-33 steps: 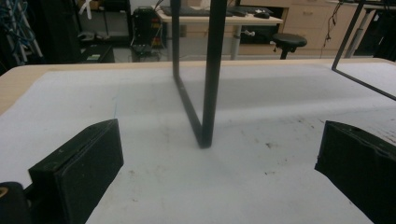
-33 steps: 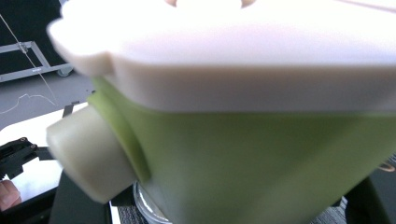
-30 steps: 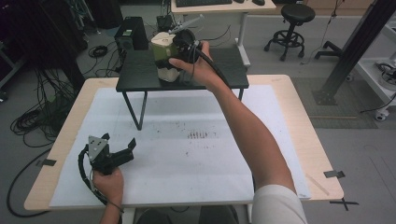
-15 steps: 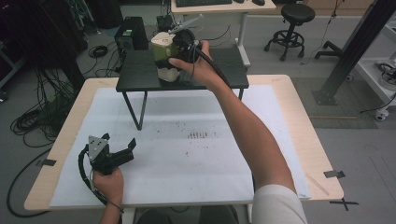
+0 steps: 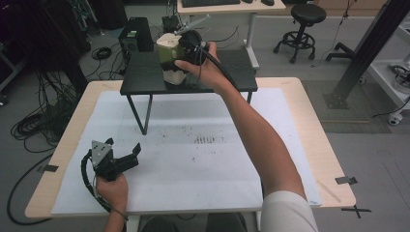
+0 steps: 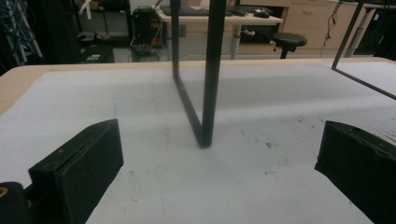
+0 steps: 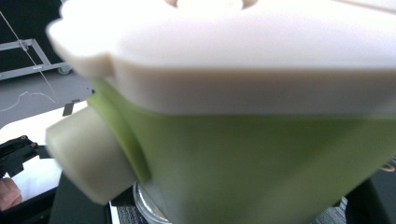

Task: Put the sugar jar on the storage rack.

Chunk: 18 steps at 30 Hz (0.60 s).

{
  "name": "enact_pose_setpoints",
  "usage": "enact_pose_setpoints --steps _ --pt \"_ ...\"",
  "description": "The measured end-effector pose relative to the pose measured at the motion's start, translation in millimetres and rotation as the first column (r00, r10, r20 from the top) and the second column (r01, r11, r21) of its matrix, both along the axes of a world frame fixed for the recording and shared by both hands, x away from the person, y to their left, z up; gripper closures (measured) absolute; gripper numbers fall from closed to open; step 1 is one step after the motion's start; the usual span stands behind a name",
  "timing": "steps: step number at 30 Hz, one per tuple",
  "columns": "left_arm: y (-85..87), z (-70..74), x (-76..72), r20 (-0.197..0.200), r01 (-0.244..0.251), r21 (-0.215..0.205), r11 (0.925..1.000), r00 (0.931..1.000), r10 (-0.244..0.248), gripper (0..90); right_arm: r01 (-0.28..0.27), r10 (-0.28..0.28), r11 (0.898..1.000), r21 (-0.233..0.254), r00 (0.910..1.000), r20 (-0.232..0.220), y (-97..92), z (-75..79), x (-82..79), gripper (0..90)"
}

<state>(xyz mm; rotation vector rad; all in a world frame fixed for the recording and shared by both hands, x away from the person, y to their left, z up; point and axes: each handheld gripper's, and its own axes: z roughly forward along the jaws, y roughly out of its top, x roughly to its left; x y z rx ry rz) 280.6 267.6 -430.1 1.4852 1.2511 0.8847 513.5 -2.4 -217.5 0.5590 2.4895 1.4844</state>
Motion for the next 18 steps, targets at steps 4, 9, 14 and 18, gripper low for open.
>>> enact_pose_setpoints --steps 4,9,14,18 --pt "0.0 0.0 0.0 0.000 0.001 0.000 1.0000 1.0000 -0.001 0.7 -0.002 0.002 1.000 -0.001 1.0000 0.000 0.0 0.1 0.2 29.4" --pt "-0.1 0.0 0.0 0.000 0.000 0.000 1.0000 1.0000 0.000 0.7 -0.001 0.001 1.000 0.000 1.0000 0.000 0.0 -0.1 0.3 29.4" --pt "0.2 0.1 -0.2 0.000 0.002 0.002 1.0000 1.0000 -0.002 0.7 -0.002 0.002 1.000 -0.001 1.0000 -0.001 -0.1 0.0 0.0 29.4" --pt "0.0 0.1 -0.2 0.000 0.000 0.000 1.0000 1.0000 0.000 0.7 -0.002 0.002 1.000 -0.002 1.0000 0.000 -0.1 0.1 0.0 29.4"
